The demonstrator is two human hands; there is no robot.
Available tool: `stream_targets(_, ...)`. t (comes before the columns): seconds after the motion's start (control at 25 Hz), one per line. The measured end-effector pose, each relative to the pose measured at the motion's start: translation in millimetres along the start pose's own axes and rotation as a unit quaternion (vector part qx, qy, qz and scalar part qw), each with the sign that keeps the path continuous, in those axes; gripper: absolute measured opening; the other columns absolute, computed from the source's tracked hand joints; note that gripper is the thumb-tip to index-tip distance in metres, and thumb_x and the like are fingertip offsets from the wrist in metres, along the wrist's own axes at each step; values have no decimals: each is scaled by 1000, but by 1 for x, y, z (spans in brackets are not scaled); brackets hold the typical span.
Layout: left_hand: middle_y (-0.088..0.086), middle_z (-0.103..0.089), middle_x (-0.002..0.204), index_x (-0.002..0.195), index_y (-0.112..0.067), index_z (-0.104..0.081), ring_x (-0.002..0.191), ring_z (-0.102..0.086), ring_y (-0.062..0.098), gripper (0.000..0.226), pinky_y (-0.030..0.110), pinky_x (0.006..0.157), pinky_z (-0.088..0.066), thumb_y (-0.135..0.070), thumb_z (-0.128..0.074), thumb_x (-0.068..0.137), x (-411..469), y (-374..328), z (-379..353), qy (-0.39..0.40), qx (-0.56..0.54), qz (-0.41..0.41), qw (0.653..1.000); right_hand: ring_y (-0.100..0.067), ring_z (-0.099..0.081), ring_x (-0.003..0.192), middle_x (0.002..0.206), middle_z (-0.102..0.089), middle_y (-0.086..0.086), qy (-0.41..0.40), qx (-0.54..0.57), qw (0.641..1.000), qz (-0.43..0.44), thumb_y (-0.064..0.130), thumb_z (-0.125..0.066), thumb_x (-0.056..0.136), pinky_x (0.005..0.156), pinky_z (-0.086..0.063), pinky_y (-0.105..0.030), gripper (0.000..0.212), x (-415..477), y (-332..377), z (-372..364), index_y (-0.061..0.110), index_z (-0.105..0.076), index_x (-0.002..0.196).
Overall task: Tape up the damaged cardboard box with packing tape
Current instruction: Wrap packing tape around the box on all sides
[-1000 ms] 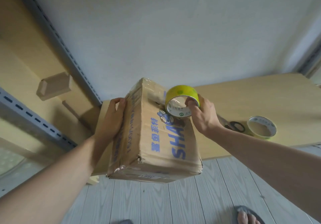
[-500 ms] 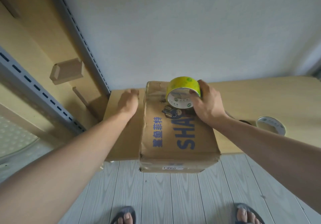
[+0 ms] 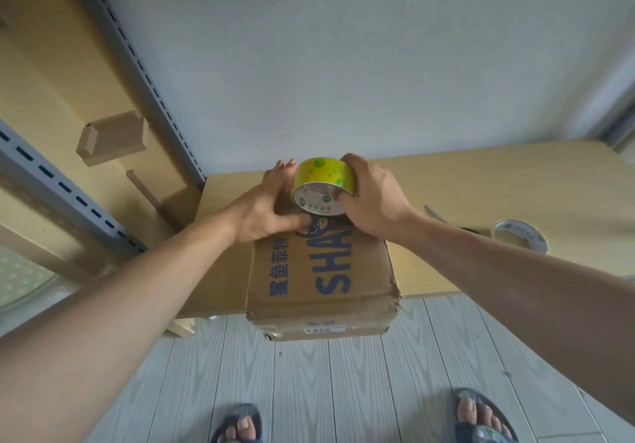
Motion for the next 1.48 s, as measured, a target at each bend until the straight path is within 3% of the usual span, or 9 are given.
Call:
stream_targets(0.08,-6,-4,170,162,-26,-15,154,5,7,129,37,127,-8,-73,-80,61,-5,-10,-2,-37,76,24,996,-18,-50,74,86,-57,2,9,-4,1000,13,6,-60,82,48,-32,-9,25,2,9,5,22,-55,100)
stream_targets(0.16,-11,-2,169,162,-25,-12,154,1,3,128,39,126,-13,-73,-77,64,-7,-13,-2,-60,66,22,996,-18,-51,71,78,-55,4,23,-13,999,31,3,-58,80,47,-34,-12,24,6,18,14,23,-52,92)
stream_targets(0.28,-15,0,169,162,-23,-14,152,10,-2,91,39,127,-6,-58,-61,92,-6,-7,1,-69,98,-4,993,-25,-56,71,77,-59,1,53,-69,995,59,4,-57,79,53,-46,-30,23,6,21,35,23,-54,92)
stream_targets(0.52,-5,4,170,162,-14,-10,154,12,5,67,32,126,2,-43,-36,108,-3,-8,-6,-55,157,-32,986,-12,-48,59,68,-47,12,81,-190,973,97,4,-56,78,49,-30,-25,31,-6,3,71,26,-52,99)
stream_targets(0.72,0,9,169,162,-14,1,155,13,10,68,34,128,1,-48,-22,108,-2,-6,-7,-53,232,-54,970,-23,-51,57,67,-53,1,92,-302,944,98,4,-53,77,47,-29,-25,25,-14,-37,86,17,-55,98)
stream_targets(0.96,-4,18,167,161,-19,3,153,20,7,67,37,128,3,-48,-27,108,1,-8,-12,-16,239,-51,969,-28,-51,63,73,-52,3,127,-297,943,77,5,-51,81,50,-31,-30,27,-24,-74,68,20,-50,102)
stream_targets(1.12,1,25,165,160,-17,10,152,24,11,94,34,126,8,-71,-18,88,0,-9,-12,10,278,-57,959,-28,-54,62,72,-54,2,146,-273,949,63,6,-49,82,49,-39,-31,25,-31,-85,58,25,-42,96)
stream_targets(1.36,-5,29,164,159,-23,14,151,28,8,95,56,126,-5,-76,-15,85,1,-5,-12,19,292,-37,956,-27,-53,63,74,-55,1,136,-280,948,74,4,-52,81,47,-32,-28,26,-30,-78,65,24,-43,95)
stream_targets(1.48,-7,31,163,159,-25,16,150,29,7,100,56,126,-1,-82,-12,82,1,-5,-13,29,295,-24,955,-27,-52,63,74,-54,3,129,-287,947,72,4,-53,80,47,-29,-27,28,-29,-73,70,25,-41,94)
Point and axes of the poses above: each hand's wrist, its own x-axis towards the middle knuckle, its own z-axis out of the back of the hand, y = z × x, the point moved 6 cm from there along x, towards the middle knuckle
